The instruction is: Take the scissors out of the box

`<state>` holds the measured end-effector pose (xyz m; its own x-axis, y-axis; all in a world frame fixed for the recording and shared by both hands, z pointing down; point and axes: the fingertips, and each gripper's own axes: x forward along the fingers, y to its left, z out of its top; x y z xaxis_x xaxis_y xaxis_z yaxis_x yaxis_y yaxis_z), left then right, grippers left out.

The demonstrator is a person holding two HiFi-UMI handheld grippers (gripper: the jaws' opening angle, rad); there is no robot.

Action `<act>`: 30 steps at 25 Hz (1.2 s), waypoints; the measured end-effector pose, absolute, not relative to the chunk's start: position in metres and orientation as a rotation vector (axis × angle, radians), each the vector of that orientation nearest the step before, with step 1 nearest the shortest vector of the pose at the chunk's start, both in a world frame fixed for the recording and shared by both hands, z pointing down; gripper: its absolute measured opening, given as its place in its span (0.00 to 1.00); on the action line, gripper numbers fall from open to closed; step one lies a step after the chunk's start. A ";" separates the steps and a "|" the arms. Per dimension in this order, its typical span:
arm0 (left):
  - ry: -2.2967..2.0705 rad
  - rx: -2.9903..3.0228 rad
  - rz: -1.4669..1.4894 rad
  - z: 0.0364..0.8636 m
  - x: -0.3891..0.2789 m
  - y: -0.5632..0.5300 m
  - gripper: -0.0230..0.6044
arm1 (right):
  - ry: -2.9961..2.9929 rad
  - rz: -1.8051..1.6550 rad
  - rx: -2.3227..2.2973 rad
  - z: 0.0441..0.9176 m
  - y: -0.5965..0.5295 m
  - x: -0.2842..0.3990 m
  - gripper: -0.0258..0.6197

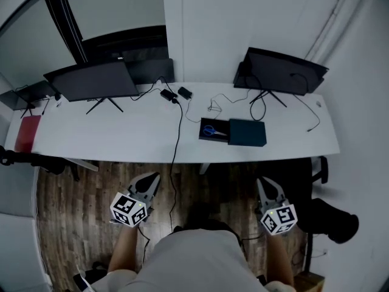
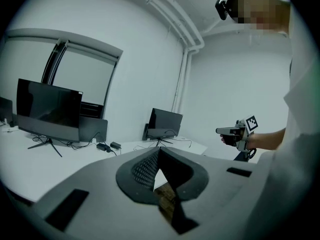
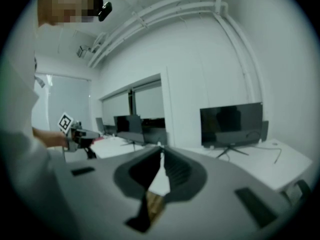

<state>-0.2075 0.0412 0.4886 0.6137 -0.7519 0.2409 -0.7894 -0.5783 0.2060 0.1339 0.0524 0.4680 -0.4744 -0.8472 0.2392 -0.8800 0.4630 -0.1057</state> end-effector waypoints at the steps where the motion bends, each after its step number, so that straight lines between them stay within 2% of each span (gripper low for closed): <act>1: -1.255 2.545 0.186 0.490 -0.202 0.033 0.09 | -2.560 0.326 1.512 0.469 0.042 0.138 0.09; 16: -1.280 2.515 0.284 0.494 -0.132 -0.047 0.09 | -2.584 0.401 1.337 0.490 -0.058 0.176 0.09; 30: -1.145 2.558 0.293 0.513 -0.122 -0.116 0.09 | -2.510 0.439 1.388 0.508 -0.097 0.167 0.09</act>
